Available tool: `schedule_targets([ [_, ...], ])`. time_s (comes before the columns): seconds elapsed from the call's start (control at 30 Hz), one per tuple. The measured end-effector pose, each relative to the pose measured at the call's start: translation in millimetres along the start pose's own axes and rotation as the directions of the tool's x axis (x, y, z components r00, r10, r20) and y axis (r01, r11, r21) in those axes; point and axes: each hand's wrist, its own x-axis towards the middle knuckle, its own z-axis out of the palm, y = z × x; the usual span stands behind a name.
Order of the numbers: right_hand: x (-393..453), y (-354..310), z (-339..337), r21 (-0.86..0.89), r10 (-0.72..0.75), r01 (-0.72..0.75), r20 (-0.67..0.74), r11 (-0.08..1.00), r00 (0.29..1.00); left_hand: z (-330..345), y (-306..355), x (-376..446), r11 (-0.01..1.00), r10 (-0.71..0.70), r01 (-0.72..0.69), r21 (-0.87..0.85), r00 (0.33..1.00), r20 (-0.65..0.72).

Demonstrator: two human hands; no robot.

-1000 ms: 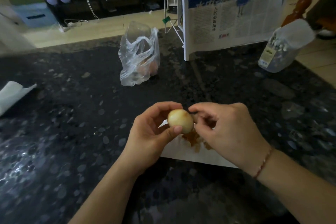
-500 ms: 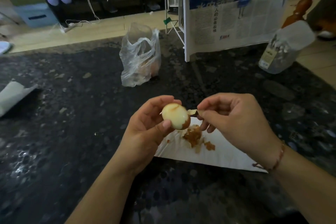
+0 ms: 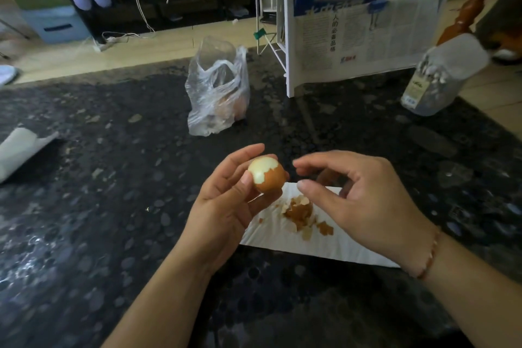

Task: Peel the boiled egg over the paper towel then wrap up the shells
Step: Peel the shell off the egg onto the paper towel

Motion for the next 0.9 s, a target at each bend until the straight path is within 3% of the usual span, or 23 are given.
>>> schedule_targets([
  [0.13,1,-3,6,0.112,-0.088,0.082,0.049,0.99,0.995,5,1,-2,1.0,-0.02,0.02,0.023,1.0,0.019],
  [0.33,3,-1,7,0.042,-0.063,0.061,0.037,0.997,0.997,9,1,-4,0.998,-0.054,0.053,0.046,0.998,0.028],
  [0.6,4,2,8,0.069,-0.015,0.001,0.197,0.998,0.98,10,1,-4,0.993,-0.076,0.074,0.097,0.997,0.02],
  [0.9,3,0,2,0.252,0.011,-0.026,0.061,0.967,0.998,11,5,-2,0.994,-0.062,0.066,0.087,0.997,-0.044],
])
